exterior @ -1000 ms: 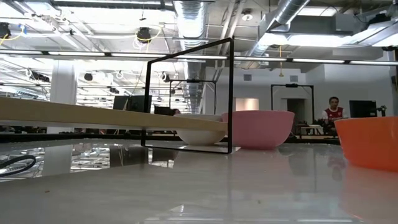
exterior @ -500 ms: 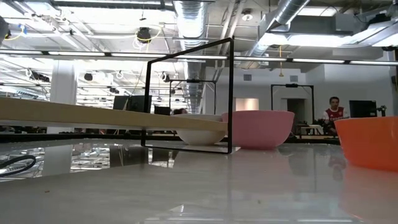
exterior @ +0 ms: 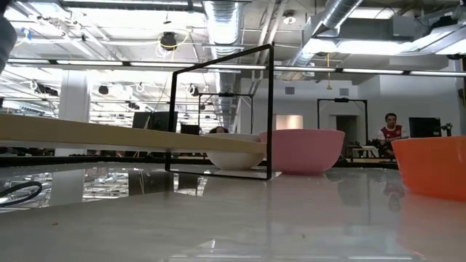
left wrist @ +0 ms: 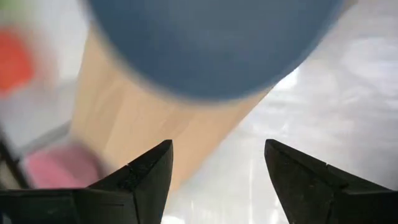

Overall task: Place and stack bowls onto a shelf
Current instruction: Stack the big pink bowl on the big blue bowl on the shelf

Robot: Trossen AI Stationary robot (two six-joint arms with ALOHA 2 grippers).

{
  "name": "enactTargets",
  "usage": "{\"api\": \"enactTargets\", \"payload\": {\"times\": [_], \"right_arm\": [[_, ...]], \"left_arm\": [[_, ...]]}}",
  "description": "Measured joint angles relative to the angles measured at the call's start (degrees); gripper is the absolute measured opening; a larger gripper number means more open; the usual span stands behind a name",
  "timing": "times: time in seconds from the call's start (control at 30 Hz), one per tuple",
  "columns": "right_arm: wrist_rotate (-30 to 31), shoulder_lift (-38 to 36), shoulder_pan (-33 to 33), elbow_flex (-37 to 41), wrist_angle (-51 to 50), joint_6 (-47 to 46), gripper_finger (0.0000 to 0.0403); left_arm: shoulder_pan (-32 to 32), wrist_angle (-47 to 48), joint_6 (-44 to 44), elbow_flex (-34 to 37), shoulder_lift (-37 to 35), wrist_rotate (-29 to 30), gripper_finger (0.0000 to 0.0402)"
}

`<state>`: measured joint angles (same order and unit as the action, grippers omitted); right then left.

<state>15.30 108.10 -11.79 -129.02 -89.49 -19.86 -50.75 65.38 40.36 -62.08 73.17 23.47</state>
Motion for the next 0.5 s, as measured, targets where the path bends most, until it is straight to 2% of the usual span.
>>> {"api": "enactTargets", "payload": {"times": [0.23, 0.4, 0.5], "right_arm": [[2.6, -0.6, 1.6, 6.2, -0.5, 3.3, 0.0268], [-0.3, -0.7, 1.9, 14.0, 0.3, 6.8, 0.0268], [-3.5, -0.7, 1.9, 19.5, 2.5, 7.7, 0.0268]], "left_arm": [[1.7, 1.2, -8.1, -1.0, -6.6, 8.5, 0.0239], [7.4, 0.0, -19.1, -3.7, -13.1, 7.2, 0.0239], [11.8, -4.2, -23.8, -3.9, -16.8, 5.2, 0.0239]]}}
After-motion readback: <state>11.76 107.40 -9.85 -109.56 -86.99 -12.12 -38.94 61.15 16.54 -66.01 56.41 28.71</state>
